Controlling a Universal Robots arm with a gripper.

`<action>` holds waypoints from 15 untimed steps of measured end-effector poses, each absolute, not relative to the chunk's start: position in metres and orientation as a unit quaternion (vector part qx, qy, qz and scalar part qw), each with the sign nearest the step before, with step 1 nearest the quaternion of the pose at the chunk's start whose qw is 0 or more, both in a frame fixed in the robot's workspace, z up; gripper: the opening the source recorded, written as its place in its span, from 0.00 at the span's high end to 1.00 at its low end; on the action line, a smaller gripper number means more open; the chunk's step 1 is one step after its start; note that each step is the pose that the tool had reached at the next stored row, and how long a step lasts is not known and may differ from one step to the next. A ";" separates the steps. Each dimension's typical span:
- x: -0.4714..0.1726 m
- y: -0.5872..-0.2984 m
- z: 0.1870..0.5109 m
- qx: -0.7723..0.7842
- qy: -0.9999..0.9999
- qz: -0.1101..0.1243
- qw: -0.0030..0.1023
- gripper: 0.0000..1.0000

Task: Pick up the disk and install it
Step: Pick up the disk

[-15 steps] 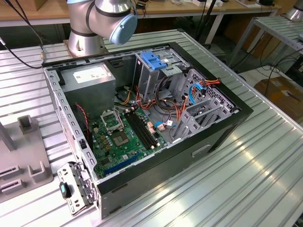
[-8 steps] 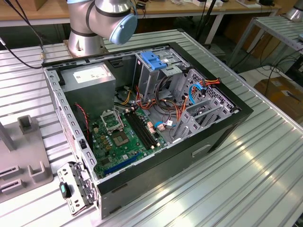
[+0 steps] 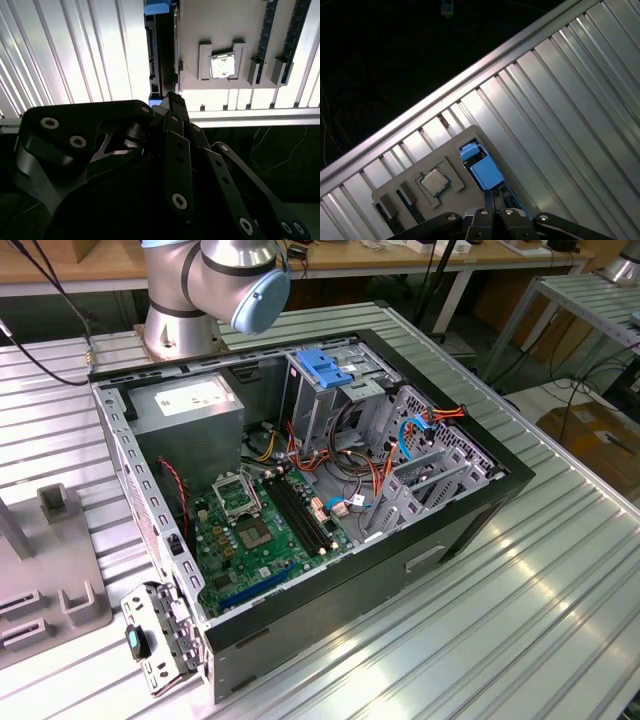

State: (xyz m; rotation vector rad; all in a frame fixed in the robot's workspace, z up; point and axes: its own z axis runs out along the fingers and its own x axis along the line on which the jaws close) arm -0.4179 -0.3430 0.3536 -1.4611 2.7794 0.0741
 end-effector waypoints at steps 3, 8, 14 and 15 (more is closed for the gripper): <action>-0.418 -0.343 0.354 -0.470 0.882 0.024 0.000 0.89; -0.418 -0.343 0.354 -0.484 0.875 0.024 0.000 0.89; -0.418 -0.343 0.353 -0.554 0.832 0.023 -0.001 0.89; -0.418 -0.343 0.352 -0.563 0.826 0.023 -0.001 0.89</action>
